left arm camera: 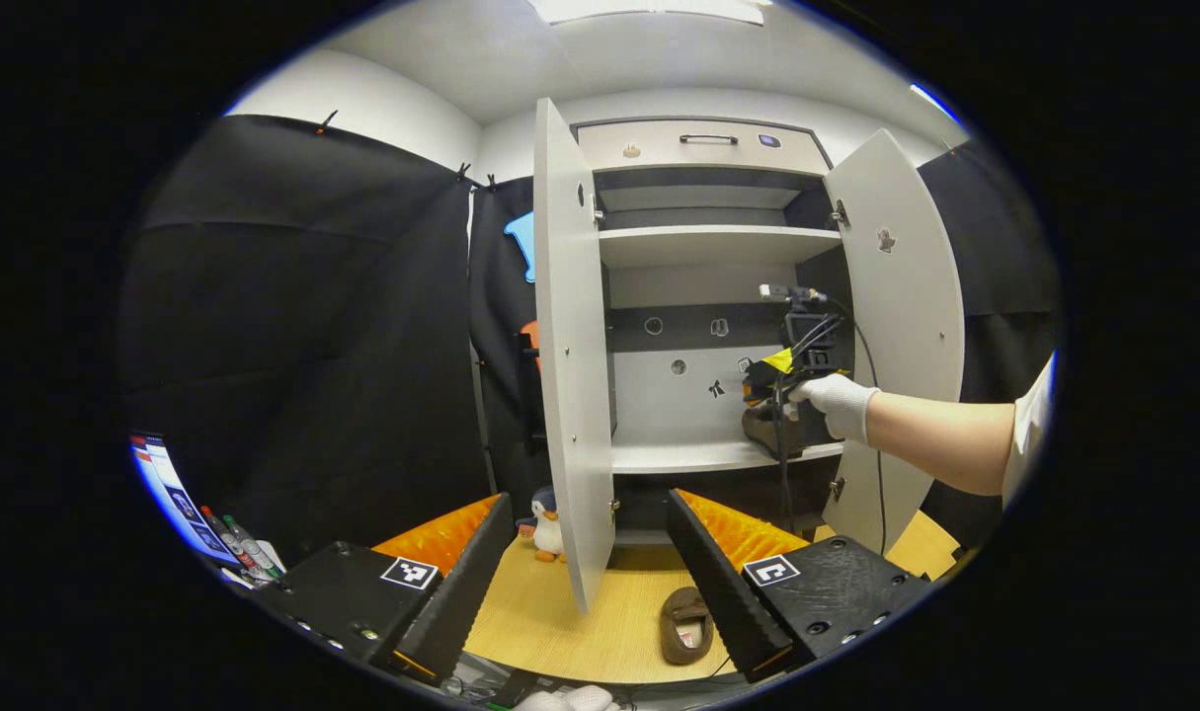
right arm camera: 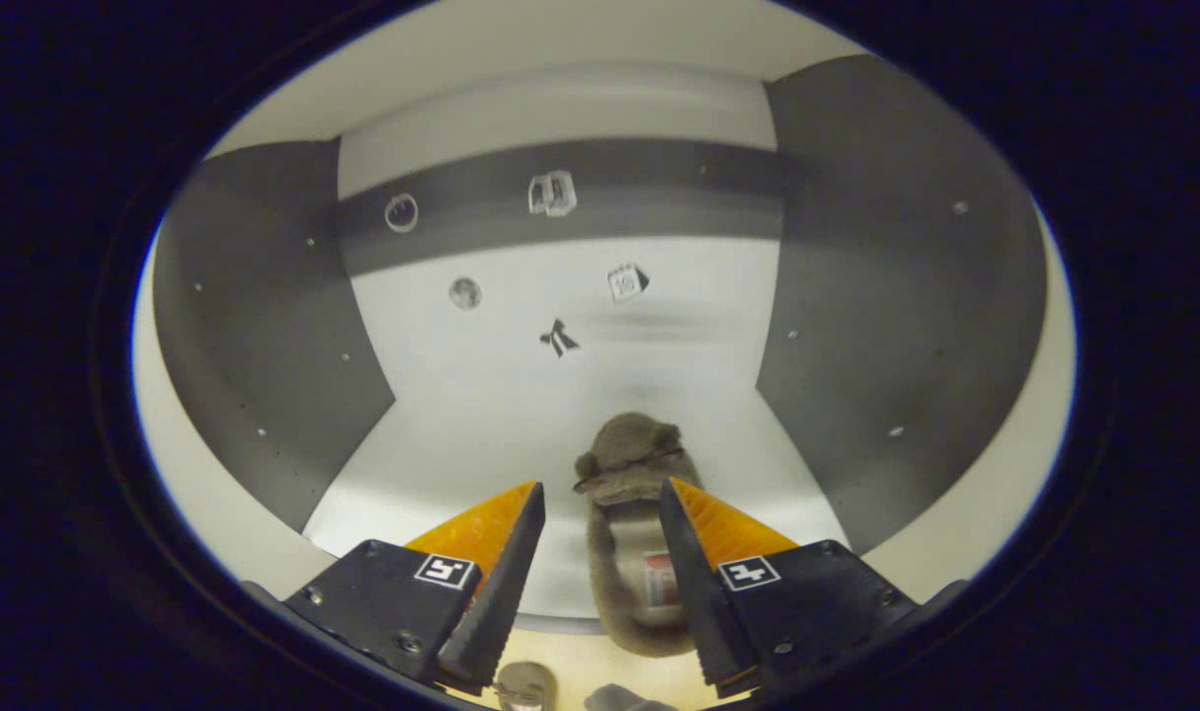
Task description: Grab one shoe with the right hand and put it into the shoe cabinet, grab the other shoe with the left hand and put it into the shoe cabinet; then close the right door with the right hand and the left door with the left hand.
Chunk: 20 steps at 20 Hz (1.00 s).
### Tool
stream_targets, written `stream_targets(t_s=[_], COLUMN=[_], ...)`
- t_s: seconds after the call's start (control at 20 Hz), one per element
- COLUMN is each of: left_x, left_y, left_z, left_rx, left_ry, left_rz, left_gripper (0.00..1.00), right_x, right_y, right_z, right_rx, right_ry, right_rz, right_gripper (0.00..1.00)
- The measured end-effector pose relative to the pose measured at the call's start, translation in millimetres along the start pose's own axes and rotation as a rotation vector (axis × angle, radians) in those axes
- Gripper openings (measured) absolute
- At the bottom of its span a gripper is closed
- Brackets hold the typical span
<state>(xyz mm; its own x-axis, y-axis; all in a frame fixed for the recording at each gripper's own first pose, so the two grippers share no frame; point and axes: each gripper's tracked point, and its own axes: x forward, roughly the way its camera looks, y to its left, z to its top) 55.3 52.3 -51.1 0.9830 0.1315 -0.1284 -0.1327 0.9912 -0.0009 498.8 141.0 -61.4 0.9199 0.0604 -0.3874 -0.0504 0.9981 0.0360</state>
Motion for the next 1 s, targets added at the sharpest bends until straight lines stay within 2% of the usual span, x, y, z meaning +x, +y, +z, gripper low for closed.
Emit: stream_targets(t_s=[0.1,0.2,0.35,0.5,0.8,1.0], left_x=[-8,-13,-20,-29,-33,-27], left_y=[6,10,17,22,29,18], left_z=[-2,-4,-5,-5,-14,-19], left_rx=[-0.001,-0.004,-0.007,0.008,0.013,0.026], left_ry=[-0.005,-0.009,-0.015,-0.03,-0.027,-0.019], left_rz=[-0.012,-0.031,-0.064,-0.089,-0.112,-0.141], left_gripper=[0.96,0.96,0.96,0.96,0.96,0.96], right_x=[-46,-94,-162,-219,-313,-355], right_y=[-2,-4,-3,-10,-31,-42], right_z=[20,28,26,7,-72,-133], right_rx=[-0.03,-0.057,-0.058,-0.063,-0.038,-0.043], right_ry=[-0.126,-0.231,-0.331,-0.392,-0.396,-0.378], right_rz=[-0.001,-0.005,0.013,0.009,0.017,0.012], right_gripper=[0.82,1.0,1.0,1.0,1.0,1.0])
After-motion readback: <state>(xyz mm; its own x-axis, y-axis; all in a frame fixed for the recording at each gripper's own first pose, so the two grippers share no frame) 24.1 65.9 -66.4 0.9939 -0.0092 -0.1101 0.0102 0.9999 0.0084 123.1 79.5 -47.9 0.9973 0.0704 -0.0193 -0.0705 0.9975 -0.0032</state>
